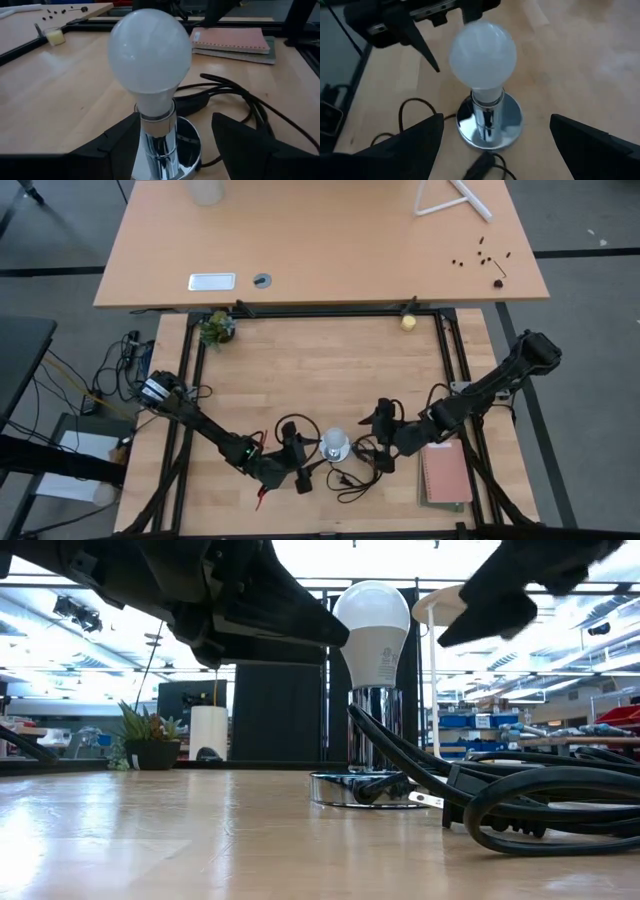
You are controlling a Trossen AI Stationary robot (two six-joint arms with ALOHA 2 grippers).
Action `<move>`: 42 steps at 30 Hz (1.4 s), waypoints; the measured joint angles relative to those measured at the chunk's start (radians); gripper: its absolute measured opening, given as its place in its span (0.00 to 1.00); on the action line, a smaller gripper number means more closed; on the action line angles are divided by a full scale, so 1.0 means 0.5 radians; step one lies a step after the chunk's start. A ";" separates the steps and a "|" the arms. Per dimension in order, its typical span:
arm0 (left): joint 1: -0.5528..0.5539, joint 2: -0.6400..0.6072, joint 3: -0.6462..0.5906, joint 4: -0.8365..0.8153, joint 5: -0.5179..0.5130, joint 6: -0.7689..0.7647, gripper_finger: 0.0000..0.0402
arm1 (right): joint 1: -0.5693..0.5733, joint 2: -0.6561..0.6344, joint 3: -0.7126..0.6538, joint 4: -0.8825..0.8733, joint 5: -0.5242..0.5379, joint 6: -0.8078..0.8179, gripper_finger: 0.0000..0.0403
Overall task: Screw lightbulb
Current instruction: Insert the lightbulb into the lamp
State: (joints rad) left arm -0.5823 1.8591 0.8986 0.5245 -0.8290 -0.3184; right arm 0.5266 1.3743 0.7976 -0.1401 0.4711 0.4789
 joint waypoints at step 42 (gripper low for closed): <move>0.222 0.427 -0.056 0.593 0.135 0.038 0.73 | -0.421 0.903 1.751 -1.860 -0.686 -1.056 0.99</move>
State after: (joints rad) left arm -0.4712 2.0727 0.8707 0.8208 -0.7614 -0.2992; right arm 0.3161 1.8259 1.6730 -1.0702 0.1282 -0.0492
